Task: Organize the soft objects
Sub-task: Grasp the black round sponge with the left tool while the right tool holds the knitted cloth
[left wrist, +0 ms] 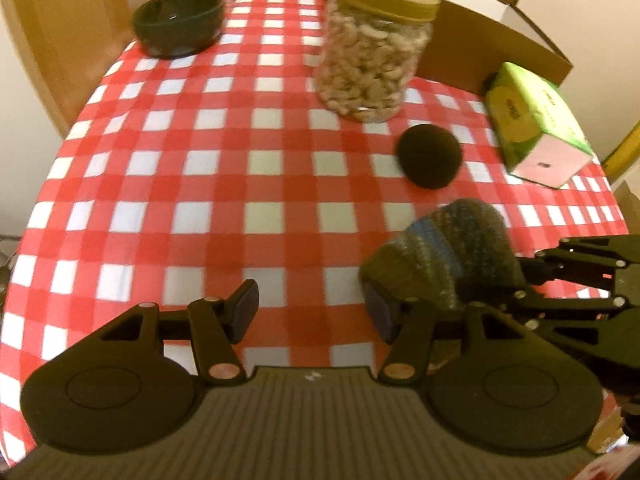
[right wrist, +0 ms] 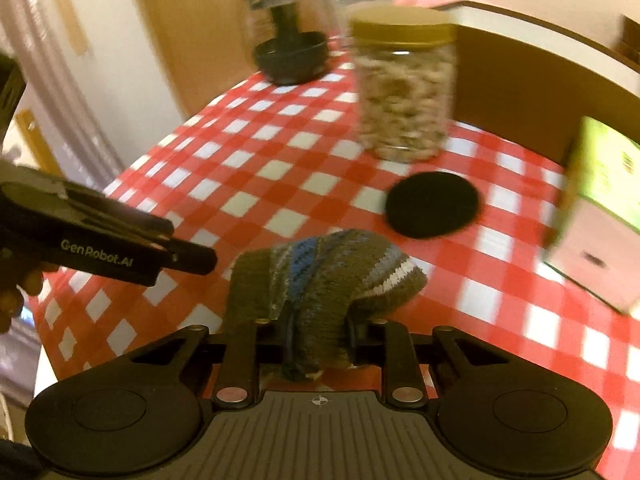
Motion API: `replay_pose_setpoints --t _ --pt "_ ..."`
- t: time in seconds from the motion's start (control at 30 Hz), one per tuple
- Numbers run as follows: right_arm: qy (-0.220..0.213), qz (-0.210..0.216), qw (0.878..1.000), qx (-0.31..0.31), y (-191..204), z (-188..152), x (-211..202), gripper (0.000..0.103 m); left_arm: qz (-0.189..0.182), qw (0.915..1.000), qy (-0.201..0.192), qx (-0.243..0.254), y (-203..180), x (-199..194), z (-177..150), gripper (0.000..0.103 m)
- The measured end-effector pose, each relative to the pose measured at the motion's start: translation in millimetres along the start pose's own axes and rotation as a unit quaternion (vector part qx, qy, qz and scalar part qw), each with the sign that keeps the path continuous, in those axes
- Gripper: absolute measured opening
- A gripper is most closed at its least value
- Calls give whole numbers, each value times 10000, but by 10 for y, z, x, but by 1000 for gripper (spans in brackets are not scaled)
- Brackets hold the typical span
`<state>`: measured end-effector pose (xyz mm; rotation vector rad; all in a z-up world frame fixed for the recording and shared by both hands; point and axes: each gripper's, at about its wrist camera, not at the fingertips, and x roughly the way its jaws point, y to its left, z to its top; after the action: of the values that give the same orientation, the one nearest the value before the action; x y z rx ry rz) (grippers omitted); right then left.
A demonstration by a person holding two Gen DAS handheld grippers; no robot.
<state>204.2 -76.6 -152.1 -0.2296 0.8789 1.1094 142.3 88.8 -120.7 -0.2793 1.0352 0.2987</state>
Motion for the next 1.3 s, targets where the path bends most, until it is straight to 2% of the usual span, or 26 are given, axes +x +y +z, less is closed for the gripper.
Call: replay_pose_setpoints --t 0.13,0.27,0.43,0.7,0.93,1.3 --pt "-122 -225 9986 472 -299 -51 -250 24 -180 9995 -48 264 -220 60 83 56" --pt "-217 -493 9928 1066 -666 -149 -512 24 -517 9963 -235 649 -453 128 205 56" --pt "-289 -875 9803 1747 -1110 -324 -804 24 -684 9892 -362 1242 -707 303 412 62" --pt "-450 -1475 9540 2570 -1727 -583 -1209 24 -841 9810 -356 1714 -838 696 732 66" --pt "-629 -1759 9394 2875 -2085 -640 -1433 24 -716 9801 -196 1839 -934 988 913 67" --pt "-694 -1831 9363 2916 -2283 -586 -1452 24 -553 9813 -183 1834 -1054 1224 1014 63"
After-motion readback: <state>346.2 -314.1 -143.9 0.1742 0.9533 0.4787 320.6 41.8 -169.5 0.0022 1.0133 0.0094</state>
